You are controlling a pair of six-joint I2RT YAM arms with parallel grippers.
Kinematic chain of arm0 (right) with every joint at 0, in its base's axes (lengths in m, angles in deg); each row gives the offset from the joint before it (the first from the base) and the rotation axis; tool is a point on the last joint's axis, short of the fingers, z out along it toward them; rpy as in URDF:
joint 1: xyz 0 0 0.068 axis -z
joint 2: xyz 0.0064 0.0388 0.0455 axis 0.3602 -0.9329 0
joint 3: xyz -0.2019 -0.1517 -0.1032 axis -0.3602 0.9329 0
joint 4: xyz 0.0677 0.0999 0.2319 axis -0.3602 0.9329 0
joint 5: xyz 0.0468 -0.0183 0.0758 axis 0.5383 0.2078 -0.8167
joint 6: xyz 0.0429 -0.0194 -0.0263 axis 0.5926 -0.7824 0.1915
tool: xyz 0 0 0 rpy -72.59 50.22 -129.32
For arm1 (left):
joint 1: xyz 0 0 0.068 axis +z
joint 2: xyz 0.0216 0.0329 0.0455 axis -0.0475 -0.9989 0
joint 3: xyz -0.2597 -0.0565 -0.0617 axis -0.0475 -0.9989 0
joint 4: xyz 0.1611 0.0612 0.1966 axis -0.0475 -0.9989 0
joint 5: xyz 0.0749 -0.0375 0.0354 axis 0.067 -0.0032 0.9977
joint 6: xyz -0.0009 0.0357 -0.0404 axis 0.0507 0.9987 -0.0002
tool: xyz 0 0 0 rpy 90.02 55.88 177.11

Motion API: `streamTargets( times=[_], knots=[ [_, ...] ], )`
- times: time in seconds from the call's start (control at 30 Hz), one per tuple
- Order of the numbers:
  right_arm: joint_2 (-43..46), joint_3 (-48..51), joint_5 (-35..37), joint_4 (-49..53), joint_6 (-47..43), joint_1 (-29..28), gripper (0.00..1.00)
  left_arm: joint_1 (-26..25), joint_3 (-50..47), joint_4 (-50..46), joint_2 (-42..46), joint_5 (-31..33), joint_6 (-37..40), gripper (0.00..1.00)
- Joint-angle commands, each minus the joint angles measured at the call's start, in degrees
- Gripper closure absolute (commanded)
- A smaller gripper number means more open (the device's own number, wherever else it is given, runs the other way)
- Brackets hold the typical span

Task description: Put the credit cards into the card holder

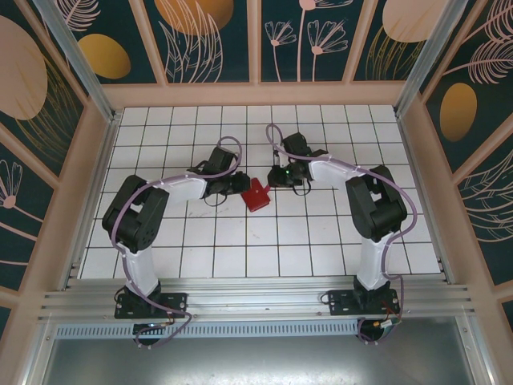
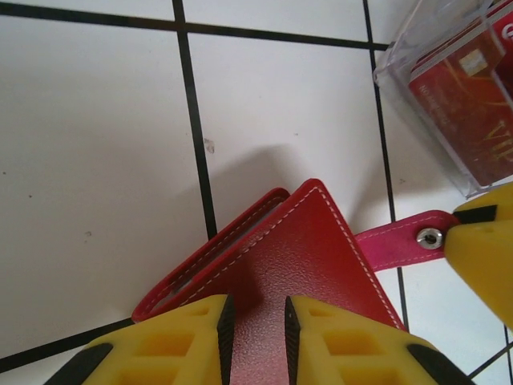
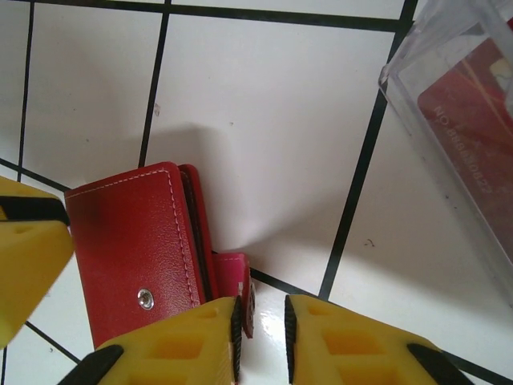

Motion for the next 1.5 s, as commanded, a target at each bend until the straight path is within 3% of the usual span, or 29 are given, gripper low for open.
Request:
streamTargets(
  times=[0.0, 0.43, 0.6, 0.83, 1.07, 1.27, 1.47],
  knots=[
    [-1.1, -2.2, -1.5, -0.7, -0.9, 0.6, 0.79, -0.6, 1.2, -1.7, -1.1, 0.2, 1.0, 0.73],
    [-1.9, -2.6, -4.0, -0.5, -1.3, 0.6, 0.88, -0.6, 0.3, -1.7, -1.4, 0.6, 0.9, 0.73],
    [-2.1, -2.9, -2.9, 0.2, -1.7, 0.6, 0.81, -0.7, 0.3, -1.7, -1.4, 0.7, 0.9, 0.73],
    [-2.3, -3.1, -3.0, 0.3, -1.9, 0.7, 0.86, -0.6, 0.3, -1.8, -1.5, 0.5, 1.0, 0.73],
    [-3.3, -4.1, -2.6, 1.2, -2.4, 0.8, 0.83, -0.6, 0.5, -1.8, -1.6, 0.5, 0.9, 0.73],
    [-2.5, -3.9, -3.5, 0.9, -2.4, 0.8, 0.94, -0.7, 0.5, -1.8, -1.9, 0.5, 0.9, 0.73],
    [-0.6, -2.7, -8.6, -0.4, -2.1, 0.6, 0.98, -0.7, 0.4, -1.5, -2.0, 0.5, 0.8, 0.73]
  ],
)
